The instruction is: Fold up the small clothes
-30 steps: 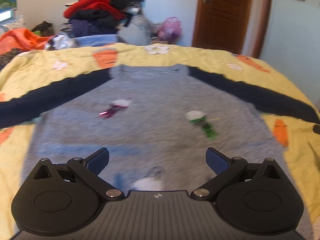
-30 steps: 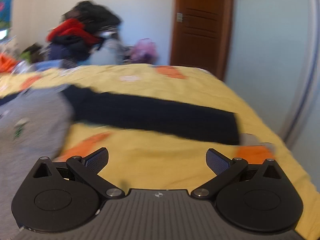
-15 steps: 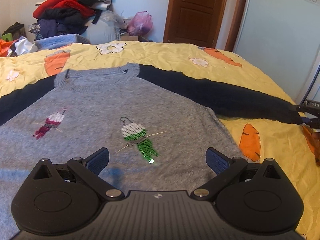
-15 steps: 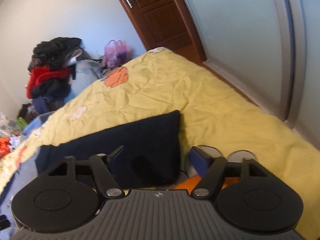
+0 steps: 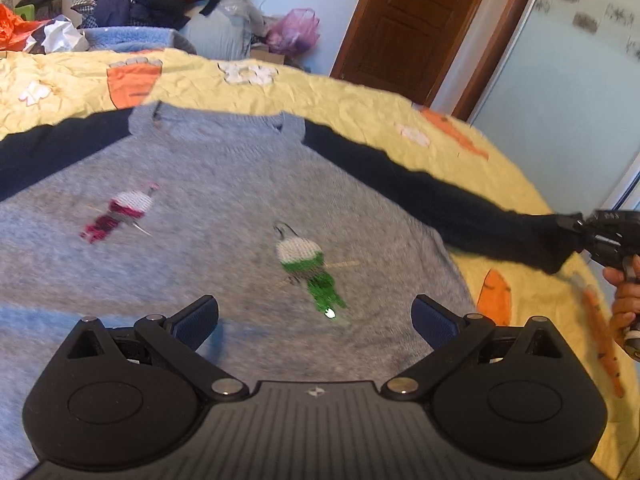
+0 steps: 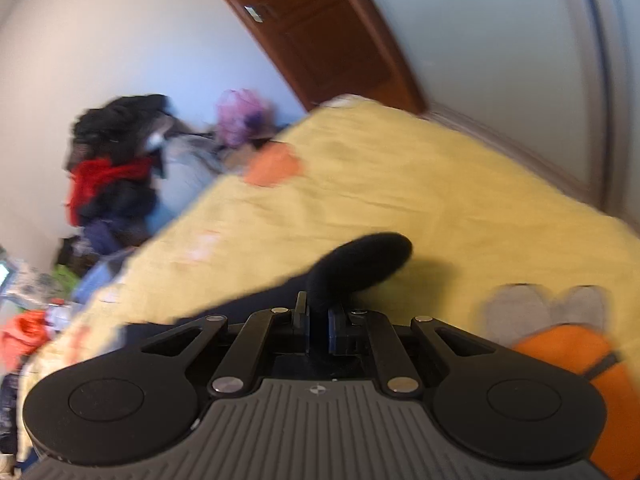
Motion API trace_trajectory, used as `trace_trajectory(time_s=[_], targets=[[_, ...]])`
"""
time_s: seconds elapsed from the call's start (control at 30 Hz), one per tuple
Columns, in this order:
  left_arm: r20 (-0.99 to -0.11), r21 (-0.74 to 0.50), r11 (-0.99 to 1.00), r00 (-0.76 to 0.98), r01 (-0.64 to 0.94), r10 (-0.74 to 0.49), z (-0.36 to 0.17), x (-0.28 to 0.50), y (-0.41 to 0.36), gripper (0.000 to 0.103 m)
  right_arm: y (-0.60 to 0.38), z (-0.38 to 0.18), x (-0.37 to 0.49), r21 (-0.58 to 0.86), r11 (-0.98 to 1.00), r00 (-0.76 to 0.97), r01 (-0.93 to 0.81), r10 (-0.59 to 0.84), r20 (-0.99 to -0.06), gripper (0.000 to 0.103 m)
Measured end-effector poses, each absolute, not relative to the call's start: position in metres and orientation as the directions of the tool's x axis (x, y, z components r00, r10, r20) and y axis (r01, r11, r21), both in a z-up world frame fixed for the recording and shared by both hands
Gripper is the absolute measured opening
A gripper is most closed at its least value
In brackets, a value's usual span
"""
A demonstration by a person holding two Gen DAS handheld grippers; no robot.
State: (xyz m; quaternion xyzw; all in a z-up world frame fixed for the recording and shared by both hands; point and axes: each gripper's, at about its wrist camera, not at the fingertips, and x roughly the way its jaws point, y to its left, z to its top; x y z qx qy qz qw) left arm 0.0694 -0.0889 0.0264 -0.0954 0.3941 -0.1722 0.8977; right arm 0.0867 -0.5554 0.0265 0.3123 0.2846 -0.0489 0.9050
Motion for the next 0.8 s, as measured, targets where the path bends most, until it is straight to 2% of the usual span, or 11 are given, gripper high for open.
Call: trace_trajectory(time_s=[0.1,0.23,0.33,0.4,0.53,0.6,0.63,0.7,0.73,0.8], targets=[[-0.612,-0.352,0.896,0.658,0.27,-0.439,0.036,0.072,-0.073,0.103,-0.513,0.045,0.107,0.574,0.8,0.843,0.173,0.181,-0.506,0.015],[-0.563,-0.401,0.882,0.692,0.248,-0.451,0.047,0.085,-0.048,0.103,-0.451,0.054,0.144,0.619,0.781,0.829,0.079,0.294,-0.477,0.015],[-0.561,-0.431,0.876,0.695,0.218,-0.45,0.051,0.1,-0.027,0.103,-0.401,0.051,0.172,0.653,0.757,0.8,0.021,0.379,-0.465,0.015],[-0.547,-0.495,0.84,0.671,0.224,-0.501,0.052,0.114,-0.009,0.103,-0.368,0.041,0.192,0.682,0.731,0.779,-0.006,0.431,-0.455,0.015],[-0.587,-0.585,0.8,0.612,0.132,-0.531,0.049,0.15,0.021,0.103,-0.301,0.014,0.218,0.567,0.824,0.719,-0.007,0.398,-0.57,0.016],[-0.596,-0.644,0.756,0.542,0.118,-0.593,0.045,0.173,0.027,0.103,-0.279,0.0,0.22,0.505,0.863,0.684,0.0,0.368,-0.63,0.028],[-0.589,-0.666,0.736,0.521,0.12,-0.618,0.044,0.183,0.028,0.103,-0.27,-0.003,0.216,0.483,0.875,0.696,-0.036,0.369,-0.617,0.035],[-0.598,-0.672,0.728,0.484,0.132,-0.639,0.043,0.201,0.021,0.103,-0.259,0.003,0.201,0.469,0.872,0.709,-0.138,0.418,-0.568,0.091],[-0.618,-0.665,0.735,0.455,0.132,-0.641,0.043,0.209,0.013,0.103,-0.255,0.008,0.195,0.464,0.871,0.704,-0.163,0.432,-0.564,0.101],[-0.642,-0.657,0.738,0.4,0.153,-0.654,0.042,0.229,-0.007,0.103,-0.247,0.017,0.18,0.374,0.909,0.727,-0.182,0.381,-0.572,0.1]])
